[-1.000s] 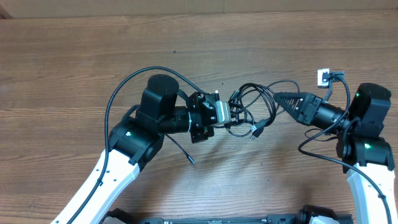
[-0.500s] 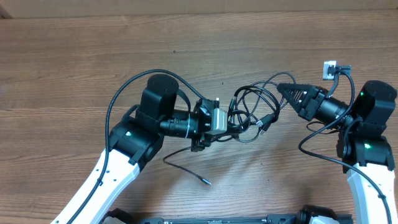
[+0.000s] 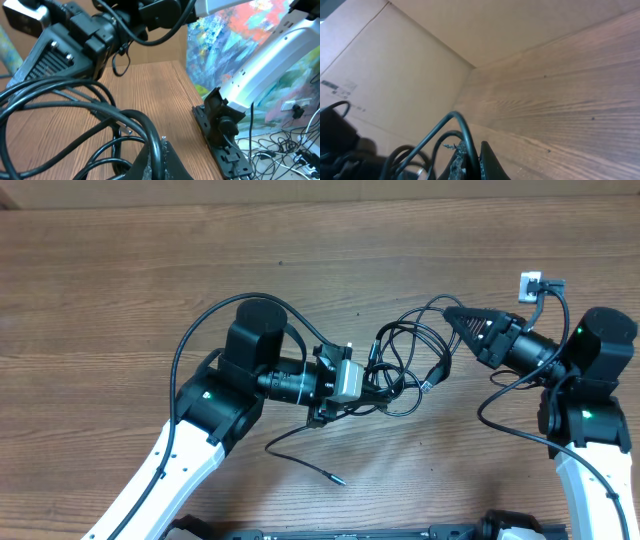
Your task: Untangle cables
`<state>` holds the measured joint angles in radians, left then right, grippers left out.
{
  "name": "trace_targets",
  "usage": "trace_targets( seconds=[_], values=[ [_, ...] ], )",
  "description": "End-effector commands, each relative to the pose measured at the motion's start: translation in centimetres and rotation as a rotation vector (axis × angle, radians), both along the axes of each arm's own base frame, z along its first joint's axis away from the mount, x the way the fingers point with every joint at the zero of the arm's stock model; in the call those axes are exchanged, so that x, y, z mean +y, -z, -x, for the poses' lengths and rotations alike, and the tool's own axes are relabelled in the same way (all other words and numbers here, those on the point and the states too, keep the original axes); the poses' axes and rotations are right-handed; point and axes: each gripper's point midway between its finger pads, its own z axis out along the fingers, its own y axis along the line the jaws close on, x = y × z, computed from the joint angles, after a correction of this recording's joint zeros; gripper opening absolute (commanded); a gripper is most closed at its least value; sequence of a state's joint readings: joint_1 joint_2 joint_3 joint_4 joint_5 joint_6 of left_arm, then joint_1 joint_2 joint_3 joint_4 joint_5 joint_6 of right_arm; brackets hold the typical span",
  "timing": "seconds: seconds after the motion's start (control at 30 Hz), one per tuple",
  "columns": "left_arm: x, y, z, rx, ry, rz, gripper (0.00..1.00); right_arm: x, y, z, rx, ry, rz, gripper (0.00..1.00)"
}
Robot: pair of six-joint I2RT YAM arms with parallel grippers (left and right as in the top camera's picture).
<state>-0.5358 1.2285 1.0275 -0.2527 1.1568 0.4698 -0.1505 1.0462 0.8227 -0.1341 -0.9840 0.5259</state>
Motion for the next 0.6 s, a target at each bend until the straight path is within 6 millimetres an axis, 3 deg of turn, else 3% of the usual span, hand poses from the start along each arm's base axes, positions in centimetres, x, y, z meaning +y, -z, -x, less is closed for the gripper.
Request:
trace_targets(
  seconds=[0.0,0.37,0.57],
  values=[
    [-0.1,-2.0,2.0,-0.021,0.099,0.057,0.04,-0.8,-1.0,-1.2,-0.045,0.088,0.041,0.04],
    [0.0,-2.4,2.9,-0.014,0.149,0.079,0.04,-1.7,-2.4,-2.4,-0.127,0.161,0.061,0.04],
    [0.1,-2.4,3.0,-0.013,0.154,0.081,0.04,-2.5,-2.1,-3.2,-0.12,0.217,0.078,0.04]
  ],
)
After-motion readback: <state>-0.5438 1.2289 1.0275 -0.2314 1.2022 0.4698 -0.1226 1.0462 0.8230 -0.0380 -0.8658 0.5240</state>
